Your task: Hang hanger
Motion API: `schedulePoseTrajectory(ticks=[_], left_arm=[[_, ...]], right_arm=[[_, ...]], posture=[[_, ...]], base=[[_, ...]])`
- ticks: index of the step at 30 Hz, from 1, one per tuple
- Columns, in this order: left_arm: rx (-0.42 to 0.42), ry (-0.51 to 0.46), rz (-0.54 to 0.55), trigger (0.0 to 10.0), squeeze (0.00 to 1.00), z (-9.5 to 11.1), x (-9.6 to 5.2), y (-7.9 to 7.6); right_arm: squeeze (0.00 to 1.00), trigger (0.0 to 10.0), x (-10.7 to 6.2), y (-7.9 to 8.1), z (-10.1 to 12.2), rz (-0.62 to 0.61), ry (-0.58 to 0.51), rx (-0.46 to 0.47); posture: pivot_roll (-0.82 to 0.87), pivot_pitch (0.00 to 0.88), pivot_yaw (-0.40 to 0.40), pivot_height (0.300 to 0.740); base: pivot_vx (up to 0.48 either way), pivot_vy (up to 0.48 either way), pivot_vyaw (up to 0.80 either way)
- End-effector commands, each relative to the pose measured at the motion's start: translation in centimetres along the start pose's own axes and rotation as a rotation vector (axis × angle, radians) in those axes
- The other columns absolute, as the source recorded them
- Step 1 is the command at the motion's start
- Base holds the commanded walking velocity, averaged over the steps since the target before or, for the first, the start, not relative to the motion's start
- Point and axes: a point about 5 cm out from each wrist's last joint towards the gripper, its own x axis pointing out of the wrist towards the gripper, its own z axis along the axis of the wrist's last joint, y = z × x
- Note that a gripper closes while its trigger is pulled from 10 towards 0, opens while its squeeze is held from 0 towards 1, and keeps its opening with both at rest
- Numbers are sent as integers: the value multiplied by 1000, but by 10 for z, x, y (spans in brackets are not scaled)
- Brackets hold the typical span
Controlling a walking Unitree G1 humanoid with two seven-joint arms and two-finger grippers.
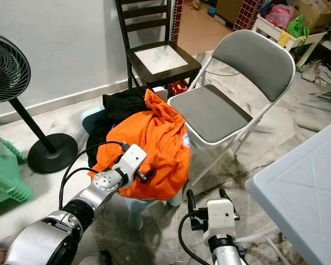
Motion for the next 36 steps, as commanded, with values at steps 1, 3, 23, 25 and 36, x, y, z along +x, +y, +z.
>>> schedulePoseTrajectory(ticks=[1, 3, 23, 25, 36], left_arm=[[29, -27, -22, 10000, 0, 13, 4, -3], [49, -30, -29, 10000, 0, 16, 6, -6], [114, 73, -60, 0, 0, 2, 7, -18], [102, 84, -50, 0, 0, 0, 6, -16], [74, 90, -43, 0, 0, -3, 5, -14]], right_arm=[[0, 10000, -4, -4, -2, -16, 15, -8], [0, 10000, -6, -5, -3, -26, 18, -8], [0, 10000, -8, -4, -3, -37, 25, -4], [0, 10000, -10, -5, -3, -41, 27, -5], [0, 10000, -10, -5, -3, -39, 30, -9]], posture=[[-111, 164, -69, 740], [-118, 162, -63, 740], [-130, 174, -57, 740], [-133, 173, -57, 740], [-129, 173, -65, 740]], base=[[0, 0, 0], [0, 0, 0], [0, 0, 0], [0, 0, 0], [0, 0, 0]])
